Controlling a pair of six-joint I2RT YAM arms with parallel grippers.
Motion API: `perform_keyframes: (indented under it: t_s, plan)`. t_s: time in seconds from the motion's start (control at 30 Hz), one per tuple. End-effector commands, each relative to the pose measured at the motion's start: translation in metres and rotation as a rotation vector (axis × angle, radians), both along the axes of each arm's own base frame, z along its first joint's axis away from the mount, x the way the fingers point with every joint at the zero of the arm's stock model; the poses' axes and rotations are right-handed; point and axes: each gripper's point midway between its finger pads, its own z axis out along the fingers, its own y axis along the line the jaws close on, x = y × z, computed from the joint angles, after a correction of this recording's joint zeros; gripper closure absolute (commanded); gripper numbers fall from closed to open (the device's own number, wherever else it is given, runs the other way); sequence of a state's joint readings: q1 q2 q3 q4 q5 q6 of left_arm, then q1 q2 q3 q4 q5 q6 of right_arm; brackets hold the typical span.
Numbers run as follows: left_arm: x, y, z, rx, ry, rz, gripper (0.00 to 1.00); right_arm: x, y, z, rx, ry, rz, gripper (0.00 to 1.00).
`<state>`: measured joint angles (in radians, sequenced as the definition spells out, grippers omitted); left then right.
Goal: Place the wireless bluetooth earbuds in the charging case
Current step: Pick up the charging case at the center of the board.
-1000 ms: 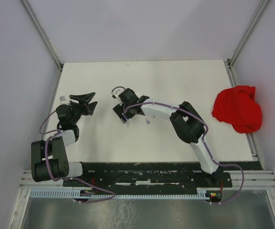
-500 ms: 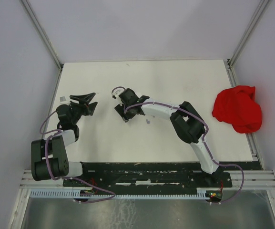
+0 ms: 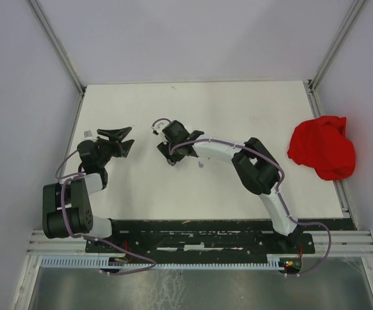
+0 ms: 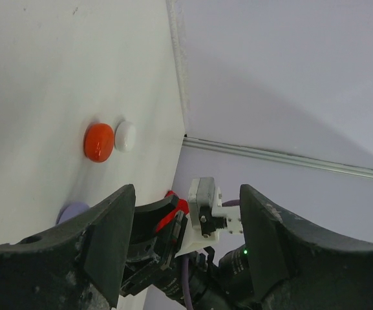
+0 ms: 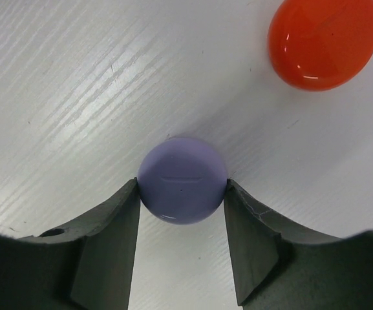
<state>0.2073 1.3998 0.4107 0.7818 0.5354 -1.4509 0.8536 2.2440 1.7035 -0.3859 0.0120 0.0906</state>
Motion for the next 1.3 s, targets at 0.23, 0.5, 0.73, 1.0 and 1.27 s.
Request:
perform_keyframes:
  t_s: [0.23,0.5,0.73,1.0,1.27]
  plan:
    - [0.013,-0.049,0.006,0.073,-0.055,-0.263,0.31,0.015,-0.001,0.109,0.310,-0.231,0.102,0.64]
    - [0.007,-0.095,0.001,0.120,-0.087,-0.414,0.33,0.006,-0.026,0.134,0.455,-0.220,0.183,0.64]
    - [0.001,-0.127,0.003,0.148,-0.122,-0.521,0.33,-0.001,-0.033,0.138,0.470,-0.215,0.220,0.64]
    - [-0.004,-0.149,0.003,0.158,-0.137,-0.594,0.35,-0.001,-0.030,0.144,0.488,-0.218,0.228,0.64]
    - [-0.013,-0.160,-0.004,0.204,-0.126,-0.643,0.36,0.000,-0.027,0.146,0.499,-0.215,0.230,0.65]
